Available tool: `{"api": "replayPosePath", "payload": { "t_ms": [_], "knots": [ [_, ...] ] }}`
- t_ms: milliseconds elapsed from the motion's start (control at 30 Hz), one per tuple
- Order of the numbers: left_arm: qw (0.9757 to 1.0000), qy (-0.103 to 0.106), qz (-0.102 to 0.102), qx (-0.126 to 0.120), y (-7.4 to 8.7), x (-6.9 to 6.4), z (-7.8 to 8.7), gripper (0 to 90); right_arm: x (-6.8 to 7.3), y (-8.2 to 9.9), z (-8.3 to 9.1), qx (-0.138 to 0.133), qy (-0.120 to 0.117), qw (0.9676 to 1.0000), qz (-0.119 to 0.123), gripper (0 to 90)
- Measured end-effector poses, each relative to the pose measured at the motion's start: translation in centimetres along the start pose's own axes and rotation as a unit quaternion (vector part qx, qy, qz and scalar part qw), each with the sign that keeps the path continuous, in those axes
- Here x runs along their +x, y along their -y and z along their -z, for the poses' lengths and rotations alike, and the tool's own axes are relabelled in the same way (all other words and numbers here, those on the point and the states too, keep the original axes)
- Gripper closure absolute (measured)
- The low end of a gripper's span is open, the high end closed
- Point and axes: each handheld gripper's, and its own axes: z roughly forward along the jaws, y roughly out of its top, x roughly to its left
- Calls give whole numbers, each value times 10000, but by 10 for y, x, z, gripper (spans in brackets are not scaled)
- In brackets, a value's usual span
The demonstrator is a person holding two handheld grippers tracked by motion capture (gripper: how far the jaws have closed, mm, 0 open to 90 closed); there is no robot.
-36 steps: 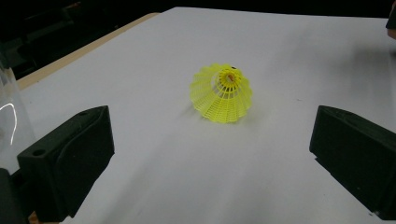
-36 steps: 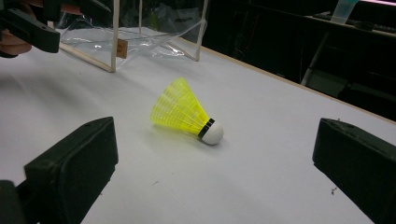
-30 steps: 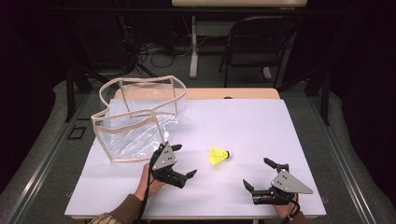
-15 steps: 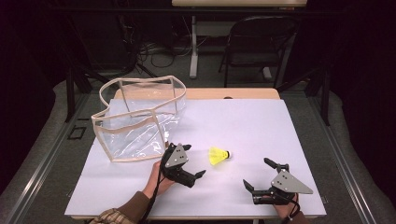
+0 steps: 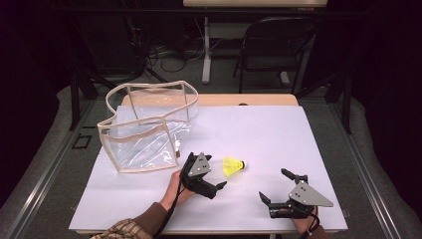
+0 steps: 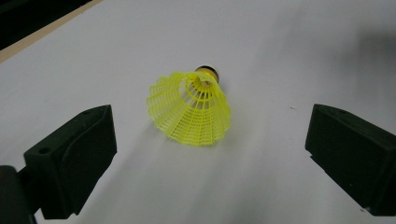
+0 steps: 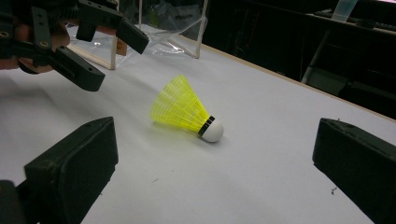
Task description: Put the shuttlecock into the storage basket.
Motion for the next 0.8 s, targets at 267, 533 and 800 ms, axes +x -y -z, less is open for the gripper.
{"api": "replayPosePath", "payload": {
  "t_ms": [267, 533, 800],
  "knots": [
    [9999, 13, -20, 159, -3, -2, -10, 129, 0, 0, 0, 12, 0, 10000, 8, 0],
    [9992, -46, 58, 396, -6, -3, -21, 226, 0, 0, 0, 22, 2, 10000, 15, 0],
    [9985, 5, 139, 521, -8, -4, -31, 376, 0, 0, 0, 44, -11, 10000, 11, 0]
  ]
}}
